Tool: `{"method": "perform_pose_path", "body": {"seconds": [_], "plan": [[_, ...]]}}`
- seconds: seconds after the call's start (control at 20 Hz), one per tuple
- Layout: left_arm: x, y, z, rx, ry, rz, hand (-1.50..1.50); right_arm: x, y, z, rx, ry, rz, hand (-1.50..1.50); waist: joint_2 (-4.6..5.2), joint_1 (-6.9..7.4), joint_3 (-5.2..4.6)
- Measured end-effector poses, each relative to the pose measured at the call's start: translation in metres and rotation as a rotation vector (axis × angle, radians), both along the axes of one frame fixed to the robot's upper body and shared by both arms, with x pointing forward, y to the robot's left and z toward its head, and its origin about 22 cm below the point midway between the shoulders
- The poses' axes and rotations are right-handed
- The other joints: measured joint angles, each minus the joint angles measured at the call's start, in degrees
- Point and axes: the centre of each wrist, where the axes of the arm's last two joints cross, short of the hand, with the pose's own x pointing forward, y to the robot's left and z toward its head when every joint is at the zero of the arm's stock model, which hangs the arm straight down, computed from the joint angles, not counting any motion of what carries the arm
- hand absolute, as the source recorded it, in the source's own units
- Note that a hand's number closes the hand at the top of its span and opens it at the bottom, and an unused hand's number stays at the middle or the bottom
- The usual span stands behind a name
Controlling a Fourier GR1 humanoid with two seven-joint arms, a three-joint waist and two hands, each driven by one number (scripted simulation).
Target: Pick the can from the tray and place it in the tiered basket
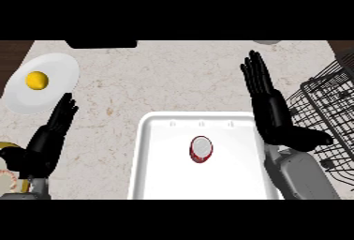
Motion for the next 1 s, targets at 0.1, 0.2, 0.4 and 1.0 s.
{"method": "perform_pose_path", "body": {"seconds": [0.1,0.2,0.4,1.0], "plan": [[0.004,-0.002,0.002,0.030,0.000,0.016,0.00,-0.006,0.001,-0.004,0.019,0.037,-0.040,1.50,-0.63,-0.04,-0.27],[0.008,0.004,0.009,0.079,-0.005,0.047,0.00,-0.015,0.004,-0.014,0.049,0.092,-0.108,1.50,-1.07,-0.13,-0.44],[0.009,0.018,0.012,0.157,-0.001,0.115,0.00,-0.029,-0.012,-0.035,0.096,0.190,-0.369,-1.50,-1.79,-3.04,-0.49],[0.015,0.021,0.013,0.224,0.030,0.134,0.00,-0.134,-0.022,-0.089,-0.160,0.563,-0.811,-1.50,-1.76,-1.42,-1.14]]}}
